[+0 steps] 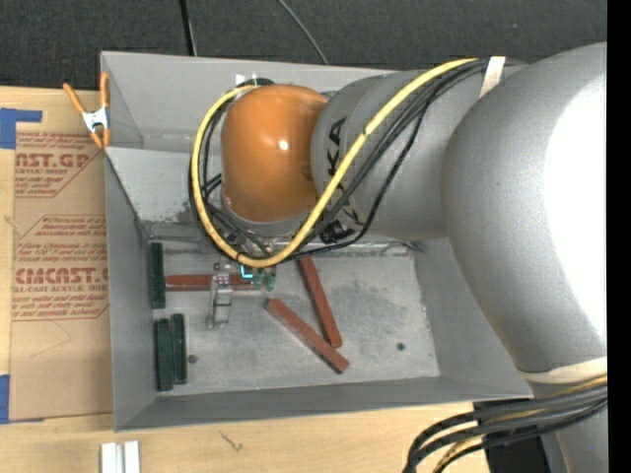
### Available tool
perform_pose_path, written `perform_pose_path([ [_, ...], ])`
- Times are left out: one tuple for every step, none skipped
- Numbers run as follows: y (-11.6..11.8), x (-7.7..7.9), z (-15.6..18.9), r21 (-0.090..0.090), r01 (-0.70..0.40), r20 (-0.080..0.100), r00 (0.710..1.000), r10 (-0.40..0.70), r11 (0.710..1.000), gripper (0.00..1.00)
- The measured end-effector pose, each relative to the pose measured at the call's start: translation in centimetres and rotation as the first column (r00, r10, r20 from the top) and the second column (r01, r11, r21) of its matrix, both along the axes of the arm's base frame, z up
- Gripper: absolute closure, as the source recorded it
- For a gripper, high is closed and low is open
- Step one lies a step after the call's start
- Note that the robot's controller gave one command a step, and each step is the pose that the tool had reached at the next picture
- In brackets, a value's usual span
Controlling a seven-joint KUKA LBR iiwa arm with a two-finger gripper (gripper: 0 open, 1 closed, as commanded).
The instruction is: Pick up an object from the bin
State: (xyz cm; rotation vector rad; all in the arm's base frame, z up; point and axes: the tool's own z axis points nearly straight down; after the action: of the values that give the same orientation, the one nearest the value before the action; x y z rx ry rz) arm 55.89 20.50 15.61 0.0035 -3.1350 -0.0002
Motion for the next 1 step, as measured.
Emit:
perform_pose_path([
  [-0.07, 0.21, 0.44, 0.001, 0.001, 0.007, 1.0, -0.001, 1.0, 0.0],
])
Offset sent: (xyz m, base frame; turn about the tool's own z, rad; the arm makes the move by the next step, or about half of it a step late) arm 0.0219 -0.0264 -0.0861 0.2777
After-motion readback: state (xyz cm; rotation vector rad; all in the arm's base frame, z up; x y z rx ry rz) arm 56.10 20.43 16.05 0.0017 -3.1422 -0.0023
